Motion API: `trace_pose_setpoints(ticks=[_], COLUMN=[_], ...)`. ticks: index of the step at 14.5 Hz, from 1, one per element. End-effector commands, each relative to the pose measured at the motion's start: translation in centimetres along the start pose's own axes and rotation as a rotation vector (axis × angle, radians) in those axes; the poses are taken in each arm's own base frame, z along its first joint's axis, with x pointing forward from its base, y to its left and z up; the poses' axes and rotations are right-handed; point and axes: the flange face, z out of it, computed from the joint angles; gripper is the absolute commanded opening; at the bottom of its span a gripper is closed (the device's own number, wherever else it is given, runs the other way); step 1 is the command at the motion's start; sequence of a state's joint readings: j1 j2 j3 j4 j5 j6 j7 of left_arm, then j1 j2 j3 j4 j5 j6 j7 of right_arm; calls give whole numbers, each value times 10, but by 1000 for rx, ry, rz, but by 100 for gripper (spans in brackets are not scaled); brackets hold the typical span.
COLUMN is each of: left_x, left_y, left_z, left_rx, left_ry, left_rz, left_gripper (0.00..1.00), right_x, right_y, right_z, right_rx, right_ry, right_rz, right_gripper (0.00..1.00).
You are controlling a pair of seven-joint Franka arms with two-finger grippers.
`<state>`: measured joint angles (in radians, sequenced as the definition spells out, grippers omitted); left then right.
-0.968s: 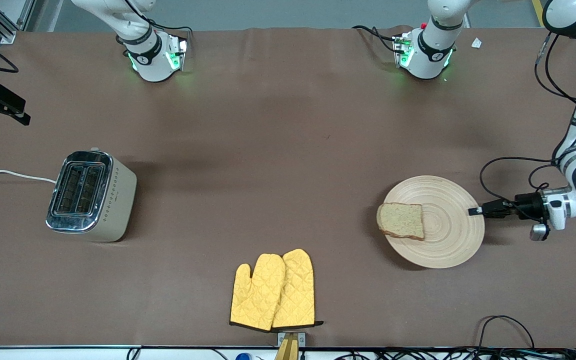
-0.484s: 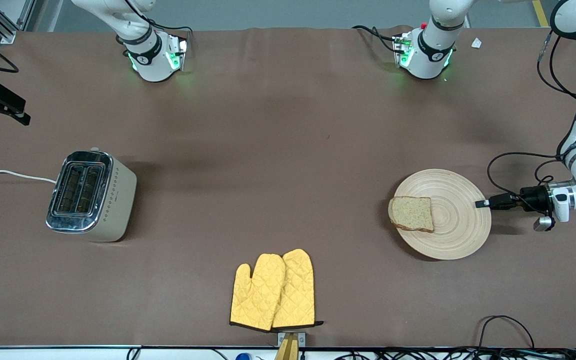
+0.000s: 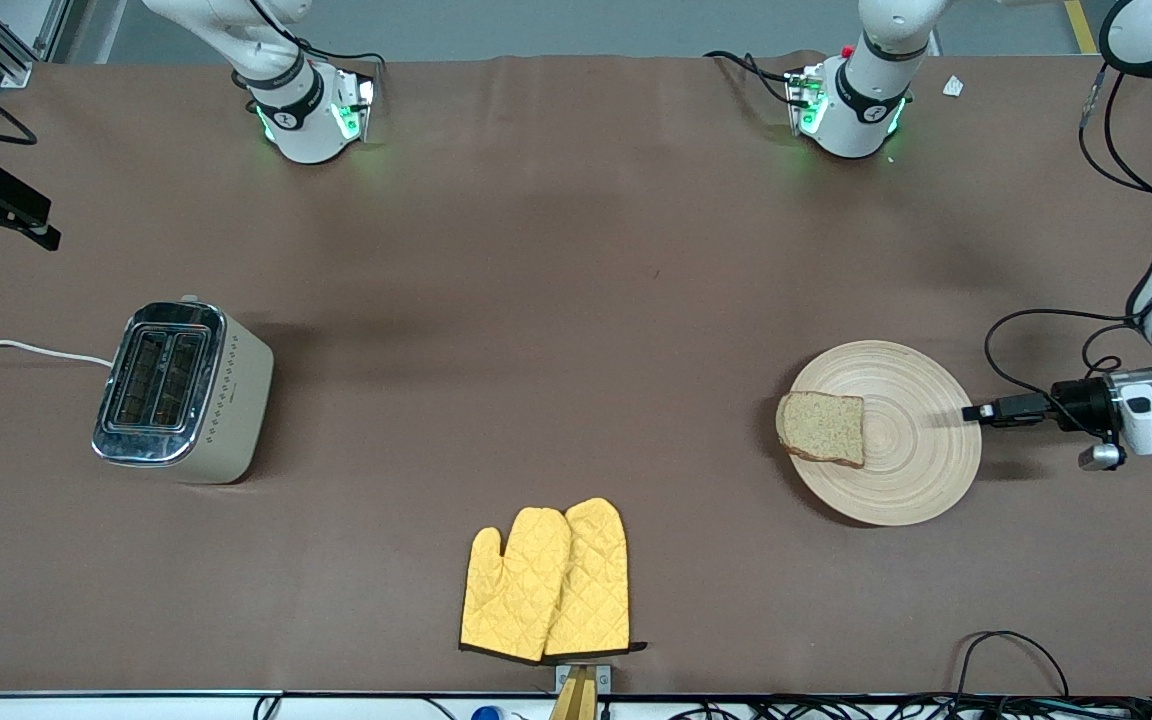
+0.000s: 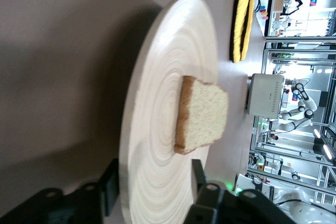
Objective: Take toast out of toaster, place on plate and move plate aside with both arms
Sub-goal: 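Open the left gripper and release the plate rim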
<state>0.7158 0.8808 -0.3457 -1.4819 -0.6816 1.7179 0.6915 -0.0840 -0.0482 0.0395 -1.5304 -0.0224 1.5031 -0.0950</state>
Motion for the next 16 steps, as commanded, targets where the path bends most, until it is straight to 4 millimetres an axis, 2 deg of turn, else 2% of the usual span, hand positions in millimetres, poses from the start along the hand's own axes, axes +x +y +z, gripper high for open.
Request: trace_pose_setpoints(ticks=[1,5,7,8,10,13,16], left_x=[27,45,54,55,51,39,20], left_y=[64,139,188,217,283,351,414], left_z=[-15,-5,-1,8,15,19,35], left_rx=[75,160,241,312,471,605,757], left_ry=[-43,-91,-100,-119,-115,-88,-80], left_rz=[-16,-54,-46,-39,-14,38,96], left_gripper=[100,100,100,100,100,100,100], right_x=[-2,-1,-1,-1,-2,-2,-2], right_y=[-5,-9,-9,-9,-9,-9,-9], right_z=[-7,-10,-11,-11,-11,-11,-11], right_rx=[-18,-32,-32,-32,-32,-32,-32], right_ry=[8,12,14,14,12,12,12], right_rz=[-18,-28,-28,-28,-28,-29,-29], right_gripper=[100,100,100,100,100,100,100])
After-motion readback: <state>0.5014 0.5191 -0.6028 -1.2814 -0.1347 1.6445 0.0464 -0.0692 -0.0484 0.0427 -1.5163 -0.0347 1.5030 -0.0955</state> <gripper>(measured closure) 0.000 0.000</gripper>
